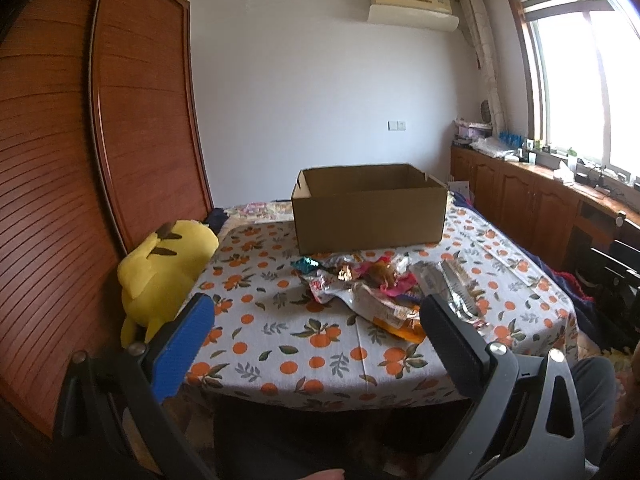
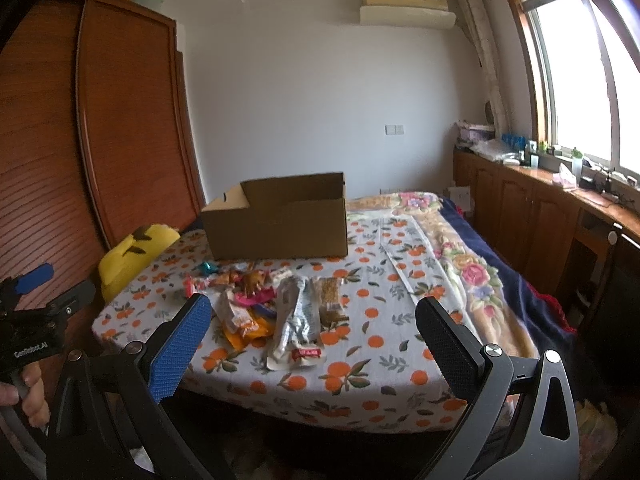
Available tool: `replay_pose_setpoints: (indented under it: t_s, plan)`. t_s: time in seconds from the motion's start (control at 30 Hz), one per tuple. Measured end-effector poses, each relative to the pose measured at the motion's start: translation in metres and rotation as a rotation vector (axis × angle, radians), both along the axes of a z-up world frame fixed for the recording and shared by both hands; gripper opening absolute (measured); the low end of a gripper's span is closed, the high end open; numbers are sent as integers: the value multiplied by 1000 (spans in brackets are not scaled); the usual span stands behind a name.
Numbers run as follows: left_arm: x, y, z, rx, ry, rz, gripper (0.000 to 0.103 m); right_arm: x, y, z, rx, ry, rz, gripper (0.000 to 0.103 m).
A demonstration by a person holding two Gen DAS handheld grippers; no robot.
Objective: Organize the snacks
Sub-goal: 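Move right tool to the white-silver bag while left tool approaches the orange-white strip packet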
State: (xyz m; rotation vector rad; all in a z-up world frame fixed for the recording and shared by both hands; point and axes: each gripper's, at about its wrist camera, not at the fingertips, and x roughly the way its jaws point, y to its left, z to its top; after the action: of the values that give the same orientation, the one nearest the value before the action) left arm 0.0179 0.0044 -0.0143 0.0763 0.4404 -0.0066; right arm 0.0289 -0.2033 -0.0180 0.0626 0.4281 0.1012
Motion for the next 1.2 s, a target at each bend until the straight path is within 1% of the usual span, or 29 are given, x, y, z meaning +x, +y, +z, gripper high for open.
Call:
replay_pose_setpoints:
  t_s: [0.23,0.37,0.47,0.63,0.7,0.73,0.77,0.87,0.9,0.97,1.0,1.1,1.2]
  plan:
    - [26,-1,-23,-2,49,8,103,23,-9,-19,10,35,22,103]
    - [45,-4,-33,-15,79,-9,103,40,-14,-24,-21,44,48,103]
    - [63,-9,-42,-20,107,-32,103,60,-17,-31,-23,80,84,103]
    - [93,-20,-58,-62,175,-85,102,95,-14,-47,-24,148,159,102]
    - [102,-25,-64,-70,196,-108,101,110,-8,-57,-32,186,191,98]
    - [108,-29,-69,-67,213,-113,101,115,-7,-62,-31,204,207,94]
    - [112,-31,-72,-71,223,-121,100,124,-4,-68,-26,229,229,88]
    - [124,-35,-82,-105,260,-153,99,144,4,-81,-16,283,265,79]
    - [128,-37,-84,-112,273,-160,97,150,6,-85,-15,295,273,77]
    - [135,-38,-90,-112,292,-170,93,161,9,-92,-13,319,289,70]
    - [138,-40,-92,-109,300,-169,89,163,10,-95,-12,327,290,69]
    - [147,-40,-96,-128,313,-178,85,178,13,-105,-7,365,307,61]
    - [157,-41,-99,-139,334,-164,85,191,19,-113,-19,391,320,58]
